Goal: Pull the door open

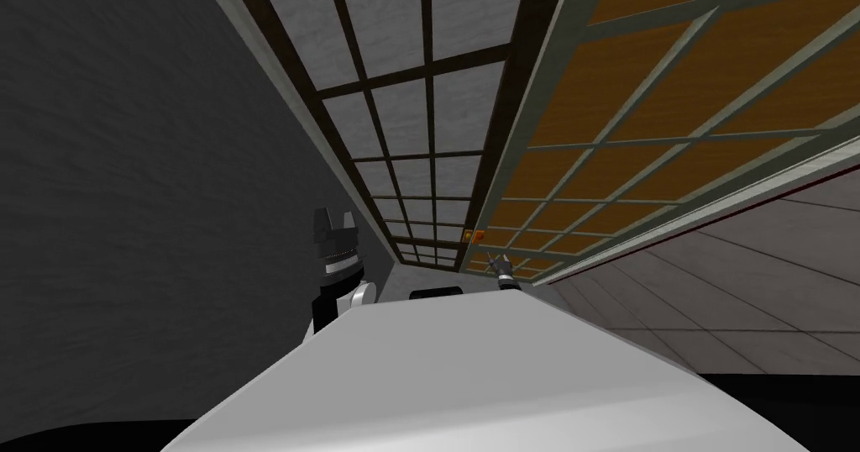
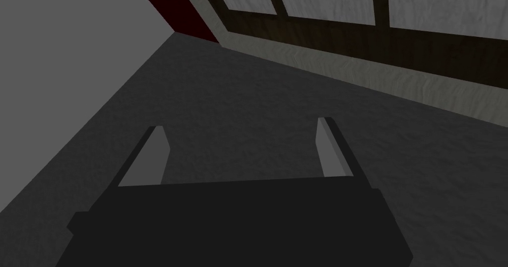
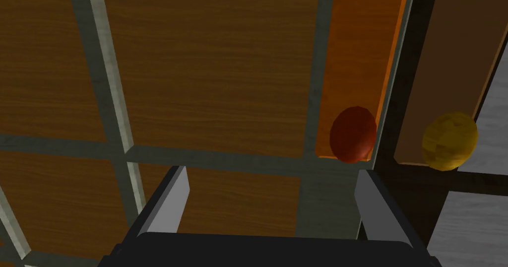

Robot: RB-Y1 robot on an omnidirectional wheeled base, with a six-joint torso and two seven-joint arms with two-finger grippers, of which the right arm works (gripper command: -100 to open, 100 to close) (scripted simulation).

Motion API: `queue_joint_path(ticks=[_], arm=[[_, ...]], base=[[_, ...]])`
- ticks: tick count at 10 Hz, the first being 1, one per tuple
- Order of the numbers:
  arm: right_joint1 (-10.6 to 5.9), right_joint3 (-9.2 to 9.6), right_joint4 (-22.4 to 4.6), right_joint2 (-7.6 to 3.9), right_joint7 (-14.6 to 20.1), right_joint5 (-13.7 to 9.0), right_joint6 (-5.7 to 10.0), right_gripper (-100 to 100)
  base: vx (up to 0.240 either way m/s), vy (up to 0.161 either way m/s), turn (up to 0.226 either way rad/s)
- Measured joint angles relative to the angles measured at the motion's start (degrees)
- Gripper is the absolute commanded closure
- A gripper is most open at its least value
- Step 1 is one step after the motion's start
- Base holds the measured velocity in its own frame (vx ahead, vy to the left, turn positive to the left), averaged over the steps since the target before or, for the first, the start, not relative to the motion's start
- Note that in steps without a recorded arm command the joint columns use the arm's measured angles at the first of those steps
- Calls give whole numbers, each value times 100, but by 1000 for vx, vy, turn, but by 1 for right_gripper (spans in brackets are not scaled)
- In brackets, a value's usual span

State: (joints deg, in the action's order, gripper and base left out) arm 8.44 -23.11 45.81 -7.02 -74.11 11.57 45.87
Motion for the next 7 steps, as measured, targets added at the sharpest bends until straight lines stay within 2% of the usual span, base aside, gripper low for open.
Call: queue_joint_path(ticks=[1,2,4,5,7], arm=[[-50,23,3,33,-3,14,43,-100],[-203,30,-130,6,-1,14,123,-100],[-378,80,-95,52,6,40,152,-100],[-393,83,-95,55,4,42,159,100],[-388,108,-99,77,6,53,160,100]], base=[[191,-13,78],[191,-22,87],[135,-13,63],[-9,3,-12],[-30,16,13]])
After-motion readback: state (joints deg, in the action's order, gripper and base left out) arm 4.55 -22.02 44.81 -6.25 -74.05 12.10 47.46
